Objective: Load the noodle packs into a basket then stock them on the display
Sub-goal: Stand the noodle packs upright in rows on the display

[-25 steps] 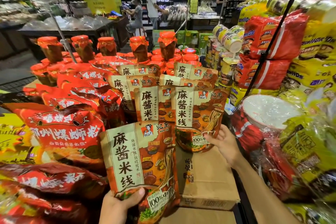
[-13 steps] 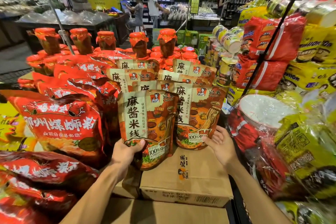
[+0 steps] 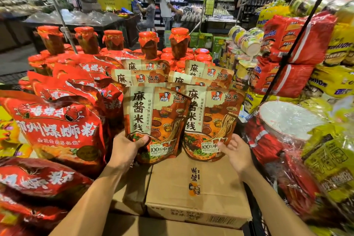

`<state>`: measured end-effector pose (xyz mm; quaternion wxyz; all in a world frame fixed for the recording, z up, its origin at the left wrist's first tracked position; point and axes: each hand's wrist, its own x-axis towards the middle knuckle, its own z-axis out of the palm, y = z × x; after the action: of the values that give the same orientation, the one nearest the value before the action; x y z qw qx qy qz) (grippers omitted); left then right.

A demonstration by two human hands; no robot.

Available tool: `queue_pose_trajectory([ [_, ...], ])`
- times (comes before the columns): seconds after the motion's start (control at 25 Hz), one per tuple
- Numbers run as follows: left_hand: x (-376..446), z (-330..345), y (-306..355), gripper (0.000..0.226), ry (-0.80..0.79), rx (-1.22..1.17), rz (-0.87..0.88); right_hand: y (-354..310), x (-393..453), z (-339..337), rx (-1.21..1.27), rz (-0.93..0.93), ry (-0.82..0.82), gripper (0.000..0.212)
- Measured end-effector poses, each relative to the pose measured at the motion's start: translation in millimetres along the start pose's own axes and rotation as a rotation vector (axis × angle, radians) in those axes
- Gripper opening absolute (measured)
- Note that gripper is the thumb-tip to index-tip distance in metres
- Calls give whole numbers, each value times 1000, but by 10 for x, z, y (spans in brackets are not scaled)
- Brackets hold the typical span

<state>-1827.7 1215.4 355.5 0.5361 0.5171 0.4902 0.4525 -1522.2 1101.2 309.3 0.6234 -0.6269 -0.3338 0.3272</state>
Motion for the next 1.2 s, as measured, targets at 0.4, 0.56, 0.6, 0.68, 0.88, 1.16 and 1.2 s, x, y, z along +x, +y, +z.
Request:
queue_pose_trajectory([
  [0.4,-16,8,-202,44,137,34,10,11,-21,42,-31,3,52,34],
  [0.56,154,-58,-263,47,88,30,-47,16,-39,23,-34,-14,60,34],
  [0.6,191,-78,-293,46,85,31,-65,18,-47,17,-32,-15,64,34],
  [0.68,223,-88,-319,41,86,21,-115,45,-75,11,-30,-11,70,34],
  [0.88,261,-58,-348,31,99,98,-161,83,-132,31,-21,2,65,34],
  [1.16,125,37,-344,42,195,330,-24,70,-117,60,-23,33,59,31],
  [1.2,88,62,-332,44,213,372,-55,50,-134,69,-17,45,71,28],
])
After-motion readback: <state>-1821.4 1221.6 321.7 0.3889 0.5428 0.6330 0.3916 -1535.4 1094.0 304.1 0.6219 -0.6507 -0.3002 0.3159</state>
